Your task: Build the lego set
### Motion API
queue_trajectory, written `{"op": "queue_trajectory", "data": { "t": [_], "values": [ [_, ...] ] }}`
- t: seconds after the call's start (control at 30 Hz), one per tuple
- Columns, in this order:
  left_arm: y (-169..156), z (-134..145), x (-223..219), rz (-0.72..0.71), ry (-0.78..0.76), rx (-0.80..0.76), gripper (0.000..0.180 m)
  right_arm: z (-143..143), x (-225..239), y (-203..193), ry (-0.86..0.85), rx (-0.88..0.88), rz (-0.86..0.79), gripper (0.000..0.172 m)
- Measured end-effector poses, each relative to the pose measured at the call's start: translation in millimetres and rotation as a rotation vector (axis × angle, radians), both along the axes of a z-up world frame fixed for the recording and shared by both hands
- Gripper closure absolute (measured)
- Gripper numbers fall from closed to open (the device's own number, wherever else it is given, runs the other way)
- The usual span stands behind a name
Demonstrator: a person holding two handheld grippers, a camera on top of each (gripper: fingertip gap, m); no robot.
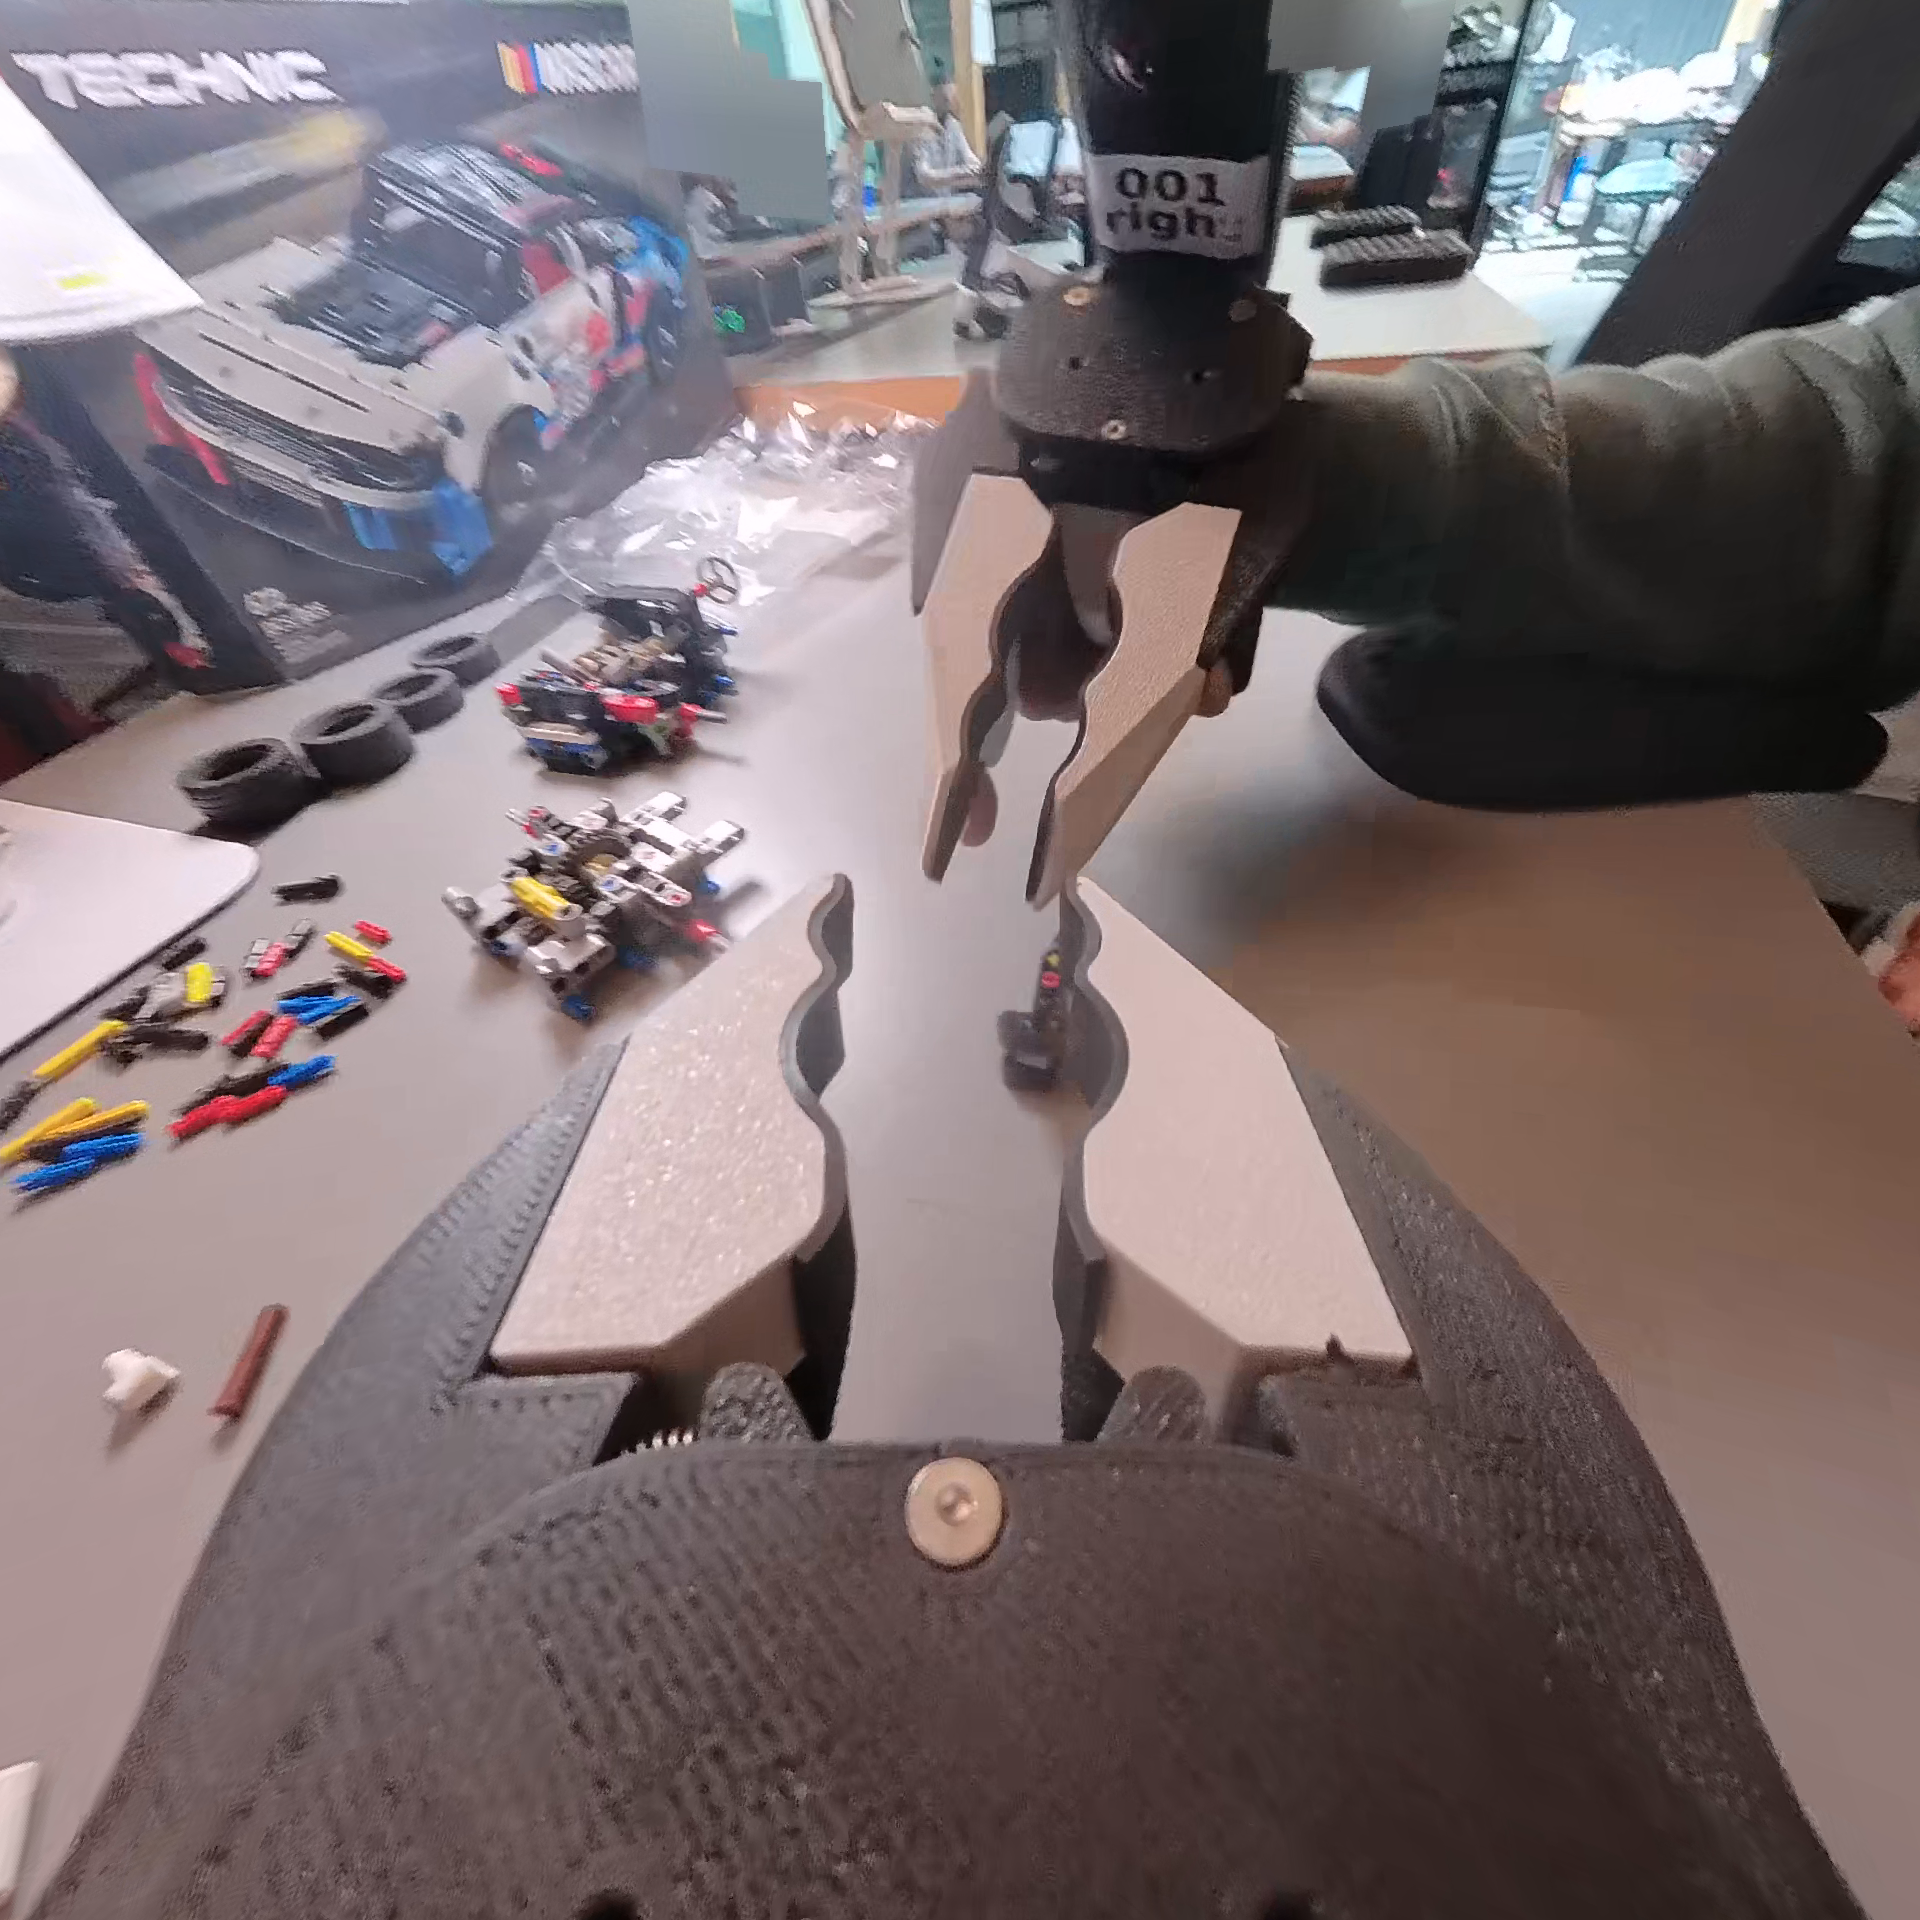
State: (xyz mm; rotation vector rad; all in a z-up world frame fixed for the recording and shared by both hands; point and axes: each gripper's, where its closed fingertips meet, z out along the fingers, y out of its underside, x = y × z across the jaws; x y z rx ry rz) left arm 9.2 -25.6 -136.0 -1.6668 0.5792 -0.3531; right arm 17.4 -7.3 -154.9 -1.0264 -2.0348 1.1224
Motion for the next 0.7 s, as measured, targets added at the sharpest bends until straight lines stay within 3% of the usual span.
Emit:
{"op": "queue_trajectory", "data": {
  "t": [0.03,0.2,0.47,0.7],
  "values": [
    [1.4,5.8,-6.3,0.033,-0.012,0.025,0.142,12.6,-4.8,8.6,0.066,-0.03,-0.046,0.151],
    [5.8,23.9,-35.4,0.177,-0.064,0.101,0.143,57.6,-24.8,82.3,0.299,-0.162,-0.362,0.154],
    [10.1,20.5,-47.5,0.247,-0.029,0.111,0.144,108.8,-77.3,236.0,0.374,-0.251,-0.783,0.156],
    [13.2,12.9,-57.1,0.281,0.014,0.097,0.146,106.2,-130.9,346.4,0.316,-0.304,-1.016,0.145]
  ]
}}
